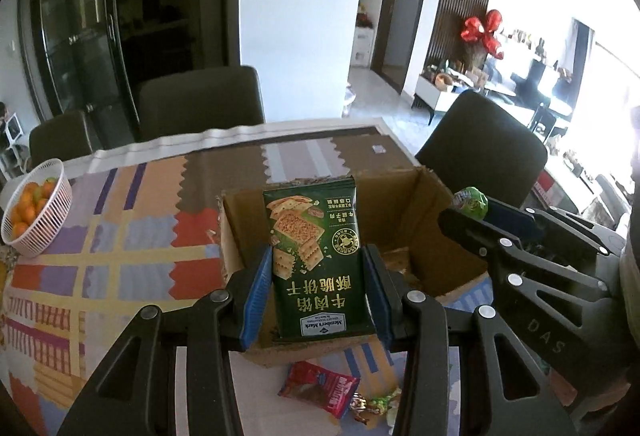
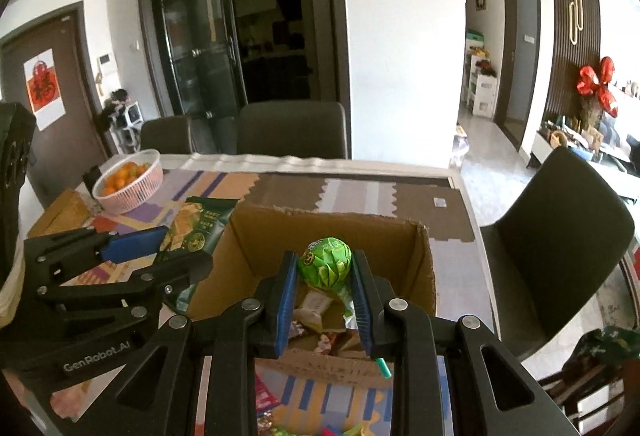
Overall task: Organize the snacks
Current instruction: 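Open both tools to drop the cracker pack and lollipop into the box, then withdraw both tools from the box back toward the remaining snacks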
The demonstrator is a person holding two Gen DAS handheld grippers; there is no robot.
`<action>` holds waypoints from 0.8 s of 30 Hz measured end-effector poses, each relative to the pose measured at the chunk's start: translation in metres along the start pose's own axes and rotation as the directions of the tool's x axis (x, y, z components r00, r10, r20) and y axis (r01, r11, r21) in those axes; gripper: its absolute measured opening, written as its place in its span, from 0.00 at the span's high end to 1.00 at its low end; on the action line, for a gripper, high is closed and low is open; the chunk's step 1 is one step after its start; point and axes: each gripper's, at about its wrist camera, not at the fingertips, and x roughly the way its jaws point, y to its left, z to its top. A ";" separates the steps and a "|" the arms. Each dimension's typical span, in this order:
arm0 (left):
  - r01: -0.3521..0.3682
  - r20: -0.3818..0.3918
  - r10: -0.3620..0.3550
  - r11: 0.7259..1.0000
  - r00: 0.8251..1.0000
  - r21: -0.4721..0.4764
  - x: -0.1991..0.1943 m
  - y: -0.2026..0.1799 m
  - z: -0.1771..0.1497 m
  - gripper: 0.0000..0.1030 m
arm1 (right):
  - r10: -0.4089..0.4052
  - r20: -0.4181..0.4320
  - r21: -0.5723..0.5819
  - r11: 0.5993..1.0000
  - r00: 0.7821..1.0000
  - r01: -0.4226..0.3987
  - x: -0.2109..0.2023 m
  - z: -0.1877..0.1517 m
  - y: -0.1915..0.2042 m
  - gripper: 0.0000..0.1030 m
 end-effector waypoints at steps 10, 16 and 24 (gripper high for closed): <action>-0.097 0.019 0.097 0.995 0.995 0.013 0.001 0.002 -0.010 0.40 | -0.054 -0.038 0.028 0.998 0.998 0.055 0.021 -0.009 -0.013 0.45; -0.100 0.047 0.099 0.995 0.994 0.016 -0.019 0.003 -0.031 0.34 | -0.103 0.046 0.049 0.994 0.994 0.100 -0.005 -0.026 -0.011 0.19; -0.102 0.071 0.098 0.994 0.993 0.046 -0.040 -0.003 -0.067 0.34 | -0.118 0.094 -0.021 0.992 0.989 0.121 -0.033 -0.058 0.007 0.17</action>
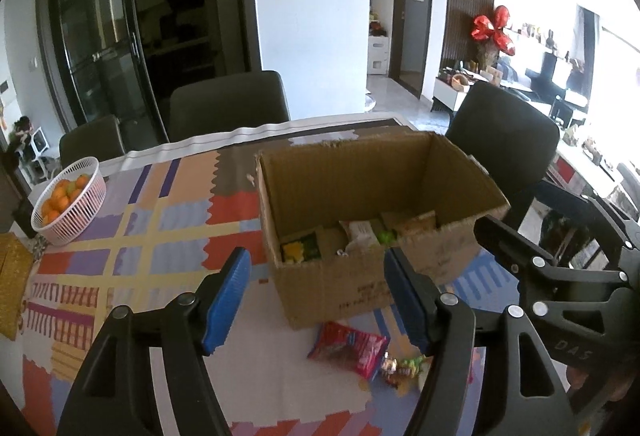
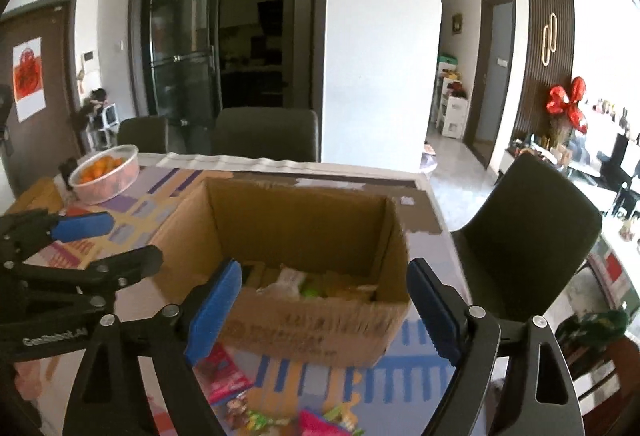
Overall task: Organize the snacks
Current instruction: 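Withdraw both tools from the box back toward the remaining snacks, then grasp the green lollipop with the left tool while the right tool grasps the red candy bag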
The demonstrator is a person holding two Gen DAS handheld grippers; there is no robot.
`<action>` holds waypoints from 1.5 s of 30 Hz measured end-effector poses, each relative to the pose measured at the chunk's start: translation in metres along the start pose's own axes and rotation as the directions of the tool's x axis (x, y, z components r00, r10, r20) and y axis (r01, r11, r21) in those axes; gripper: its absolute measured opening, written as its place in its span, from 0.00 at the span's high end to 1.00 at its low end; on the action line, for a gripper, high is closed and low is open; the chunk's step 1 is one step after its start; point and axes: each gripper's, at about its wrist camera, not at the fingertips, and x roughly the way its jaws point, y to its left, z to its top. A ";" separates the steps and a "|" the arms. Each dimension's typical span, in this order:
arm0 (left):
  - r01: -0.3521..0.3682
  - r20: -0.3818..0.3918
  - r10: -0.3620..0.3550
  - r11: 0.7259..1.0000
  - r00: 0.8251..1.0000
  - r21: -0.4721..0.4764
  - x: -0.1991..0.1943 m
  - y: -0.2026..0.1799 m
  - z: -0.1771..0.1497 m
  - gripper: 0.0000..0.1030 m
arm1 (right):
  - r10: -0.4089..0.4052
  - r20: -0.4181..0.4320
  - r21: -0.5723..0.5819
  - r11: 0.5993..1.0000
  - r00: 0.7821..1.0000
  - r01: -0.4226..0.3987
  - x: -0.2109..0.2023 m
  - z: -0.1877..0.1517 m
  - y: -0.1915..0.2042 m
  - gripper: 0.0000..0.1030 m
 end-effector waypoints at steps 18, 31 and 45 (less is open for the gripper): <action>0.129 0.010 -0.137 0.953 0.991 0.273 -0.005 -0.040 -0.080 0.34 | 0.001 -0.148 0.126 0.992 0.989 0.018 -0.019 -0.086 -0.006 0.17; 0.306 -0.184 -0.248 0.841 0.951 0.447 0.042 -0.064 -0.112 0.46 | -0.024 -0.261 0.107 0.993 0.965 0.053 0.002 -0.130 0.001 0.21; 0.425 -0.331 -0.297 0.789 0.896 0.443 0.082 -0.078 -0.115 0.71 | 0.041 -0.367 0.184 0.983 0.929 0.029 0.037 -0.152 -0.008 0.40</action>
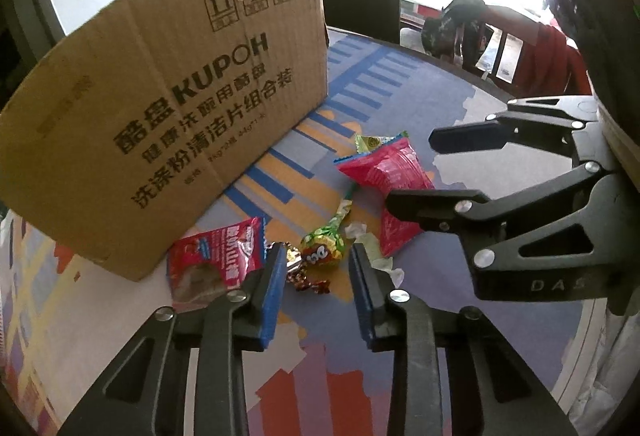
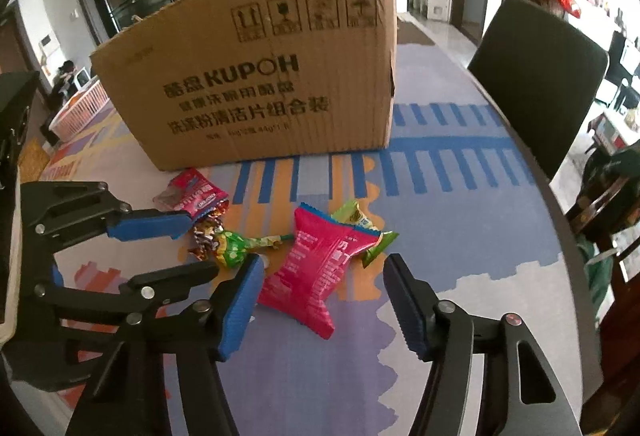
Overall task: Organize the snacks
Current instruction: 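Grasp the green lollipop with the left tool while the right tool grasps the red candy bag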
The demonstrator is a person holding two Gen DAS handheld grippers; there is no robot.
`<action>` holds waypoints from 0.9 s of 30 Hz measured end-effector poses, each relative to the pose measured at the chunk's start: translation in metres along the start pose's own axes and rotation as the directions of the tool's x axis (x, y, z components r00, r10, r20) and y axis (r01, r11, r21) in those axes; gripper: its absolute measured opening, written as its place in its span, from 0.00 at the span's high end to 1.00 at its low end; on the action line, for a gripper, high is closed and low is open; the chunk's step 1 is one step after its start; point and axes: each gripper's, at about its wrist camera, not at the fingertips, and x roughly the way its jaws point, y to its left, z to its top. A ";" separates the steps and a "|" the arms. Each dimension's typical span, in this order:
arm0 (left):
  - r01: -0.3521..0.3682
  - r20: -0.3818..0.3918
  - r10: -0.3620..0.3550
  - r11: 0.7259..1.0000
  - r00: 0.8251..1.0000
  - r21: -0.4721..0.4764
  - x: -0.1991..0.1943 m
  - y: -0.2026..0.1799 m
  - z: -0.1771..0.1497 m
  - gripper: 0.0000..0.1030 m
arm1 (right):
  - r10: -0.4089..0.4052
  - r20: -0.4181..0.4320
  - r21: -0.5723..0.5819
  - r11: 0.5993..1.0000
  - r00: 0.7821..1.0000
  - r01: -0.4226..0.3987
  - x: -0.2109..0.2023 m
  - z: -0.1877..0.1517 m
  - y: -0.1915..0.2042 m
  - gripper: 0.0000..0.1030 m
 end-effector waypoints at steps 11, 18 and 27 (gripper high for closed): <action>0.049 -0.014 -0.049 0.998 0.999 -0.035 0.012 0.004 0.008 0.77 | 0.032 -0.028 0.019 0.999 0.999 -0.031 0.011 0.000 -0.005 0.46; 0.042 -0.022 -0.043 0.998 0.999 -0.043 0.021 0.004 0.013 0.76 | 0.044 -0.039 0.026 0.999 0.998 -0.043 0.012 0.004 -0.010 0.46; 0.052 -0.027 -0.056 0.992 0.998 -0.114 0.027 0.010 0.011 0.75 | 0.064 -0.062 0.048 0.997 0.996 -0.061 0.021 0.011 -0.013 0.48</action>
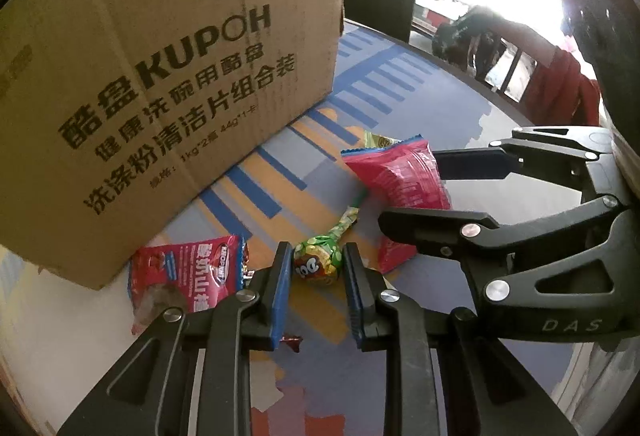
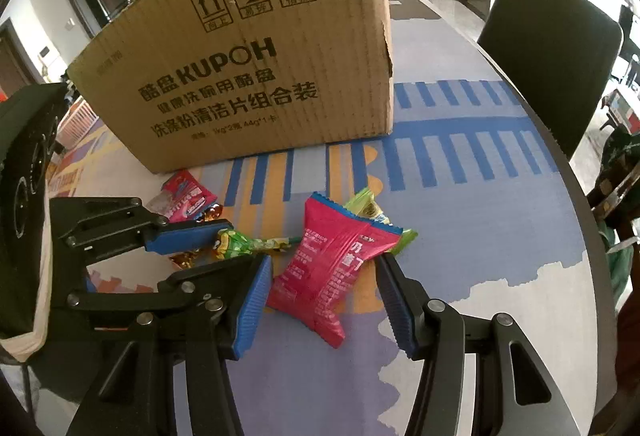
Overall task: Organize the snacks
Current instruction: 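Grasp the green lollipop with the left tool while the right tool grasps the red candy bag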
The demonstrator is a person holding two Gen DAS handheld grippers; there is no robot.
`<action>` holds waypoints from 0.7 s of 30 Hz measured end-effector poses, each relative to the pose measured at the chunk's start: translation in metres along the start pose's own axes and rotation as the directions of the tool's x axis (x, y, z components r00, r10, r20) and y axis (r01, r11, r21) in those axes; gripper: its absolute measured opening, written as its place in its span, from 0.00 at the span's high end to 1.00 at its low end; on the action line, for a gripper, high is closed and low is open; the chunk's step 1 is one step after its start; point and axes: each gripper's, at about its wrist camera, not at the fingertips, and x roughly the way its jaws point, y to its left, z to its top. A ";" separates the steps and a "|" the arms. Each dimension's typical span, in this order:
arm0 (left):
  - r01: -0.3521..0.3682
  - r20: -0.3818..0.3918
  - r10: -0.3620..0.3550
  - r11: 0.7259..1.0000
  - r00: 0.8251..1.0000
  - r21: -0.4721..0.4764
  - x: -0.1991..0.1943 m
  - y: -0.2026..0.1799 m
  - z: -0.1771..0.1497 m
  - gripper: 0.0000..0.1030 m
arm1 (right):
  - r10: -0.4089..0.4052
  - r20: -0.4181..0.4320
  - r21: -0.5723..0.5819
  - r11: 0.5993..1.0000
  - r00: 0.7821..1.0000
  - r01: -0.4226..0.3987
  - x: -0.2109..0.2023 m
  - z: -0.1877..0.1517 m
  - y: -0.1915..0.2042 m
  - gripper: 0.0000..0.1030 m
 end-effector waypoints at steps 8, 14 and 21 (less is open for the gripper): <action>-0.047 0.027 0.051 0.989 0.998 -0.141 -0.020 0.007 -0.009 0.76 | 0.006 0.000 -0.031 0.999 1.000 -0.006 -0.002 -0.004 0.002 0.60; -0.094 0.071 0.113 0.970 0.991 -0.225 -0.041 0.004 -0.015 0.76 | 0.038 -0.005 -0.021 0.999 0.999 -0.038 -0.006 -0.007 -0.001 0.63; -0.115 0.106 0.158 0.937 0.982 -0.330 -0.061 0.003 -0.027 0.76 | 0.057 0.011 -0.025 0.998 0.998 -0.056 -0.016 -0.011 -0.002 0.64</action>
